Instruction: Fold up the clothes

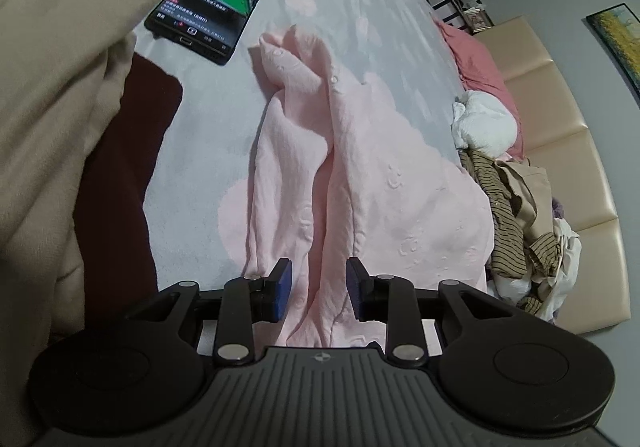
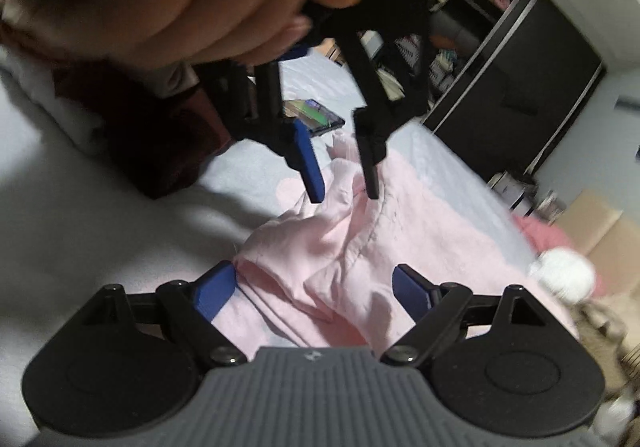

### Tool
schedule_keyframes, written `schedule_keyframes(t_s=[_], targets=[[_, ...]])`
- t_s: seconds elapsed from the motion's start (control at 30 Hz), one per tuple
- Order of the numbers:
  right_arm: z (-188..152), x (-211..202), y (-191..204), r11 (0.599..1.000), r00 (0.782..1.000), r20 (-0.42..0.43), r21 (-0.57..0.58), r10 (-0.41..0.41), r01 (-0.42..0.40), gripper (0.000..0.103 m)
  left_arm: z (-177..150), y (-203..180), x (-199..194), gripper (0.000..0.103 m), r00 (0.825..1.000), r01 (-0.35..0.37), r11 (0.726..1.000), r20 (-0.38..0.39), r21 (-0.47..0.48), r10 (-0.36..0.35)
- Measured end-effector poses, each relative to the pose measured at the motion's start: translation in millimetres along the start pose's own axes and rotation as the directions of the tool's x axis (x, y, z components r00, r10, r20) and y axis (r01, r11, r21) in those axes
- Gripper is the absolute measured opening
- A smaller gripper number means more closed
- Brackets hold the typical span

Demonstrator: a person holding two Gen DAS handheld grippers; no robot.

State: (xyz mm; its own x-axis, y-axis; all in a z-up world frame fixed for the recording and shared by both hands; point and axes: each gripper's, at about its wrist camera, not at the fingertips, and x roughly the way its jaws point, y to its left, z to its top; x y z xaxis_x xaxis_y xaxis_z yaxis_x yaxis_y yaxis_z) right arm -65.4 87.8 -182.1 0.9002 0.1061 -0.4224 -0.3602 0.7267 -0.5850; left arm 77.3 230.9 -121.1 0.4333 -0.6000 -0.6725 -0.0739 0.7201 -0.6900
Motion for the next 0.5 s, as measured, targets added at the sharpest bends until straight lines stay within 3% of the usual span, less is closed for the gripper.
schedule_keyframes(t_s=[0.07,0.3,0.5], targets=[[1.1,-0.9,6.1,0.998,0.999,0.007,-0.044,-0.034,0.034,0.088,0.8,-1.8,-2.6,0.026,1.000,0.004,1.000,0.008,0.014,-0.004],[14.9,0.5,6.9,0.996,0.998,-0.046,0.071,-0.043,0.046,0.088,7.3,-5.1,-12.0,0.026,0.999,0.014,0.999,0.045,0.041,-0.016],[12.0,16.3,4.1,0.991,0.990,-0.093,0.071,-0.110,0.117,0.089,11.2,-3.6,-19.5,0.026,0.997,0.017,0.999,0.073,0.047,-0.020]])
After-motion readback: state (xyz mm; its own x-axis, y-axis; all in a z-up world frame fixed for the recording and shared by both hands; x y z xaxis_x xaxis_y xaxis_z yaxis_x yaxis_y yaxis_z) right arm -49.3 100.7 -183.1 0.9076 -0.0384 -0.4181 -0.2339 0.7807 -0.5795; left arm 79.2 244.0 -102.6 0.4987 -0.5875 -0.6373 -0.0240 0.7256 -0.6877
